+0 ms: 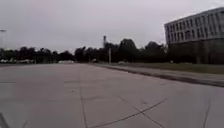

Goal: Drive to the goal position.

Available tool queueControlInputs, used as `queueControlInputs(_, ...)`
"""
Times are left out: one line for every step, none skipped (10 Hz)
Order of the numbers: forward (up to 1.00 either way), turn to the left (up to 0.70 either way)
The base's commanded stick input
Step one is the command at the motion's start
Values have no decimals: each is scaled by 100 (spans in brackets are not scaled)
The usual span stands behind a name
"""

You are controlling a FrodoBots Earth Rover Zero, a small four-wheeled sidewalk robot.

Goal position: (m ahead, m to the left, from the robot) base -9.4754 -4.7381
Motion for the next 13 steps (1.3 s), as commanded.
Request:
queueControlInputs(0, -70)
queueControlInputs(0, -70)
queueControlInputs(0, -70)
queueControlInputs(0, -70)
queueControlInputs(0, -70)
queueControlInputs(0, -70)
queueControlInputs(0, -70)
queueControlInputs(0, -70)
queueControlInputs(0, -70)
queueControlInputs(0, -70)
queueControlInputs(0, -70)
queueControlInputs(0, -70)
queueControlInputs(0, -70)
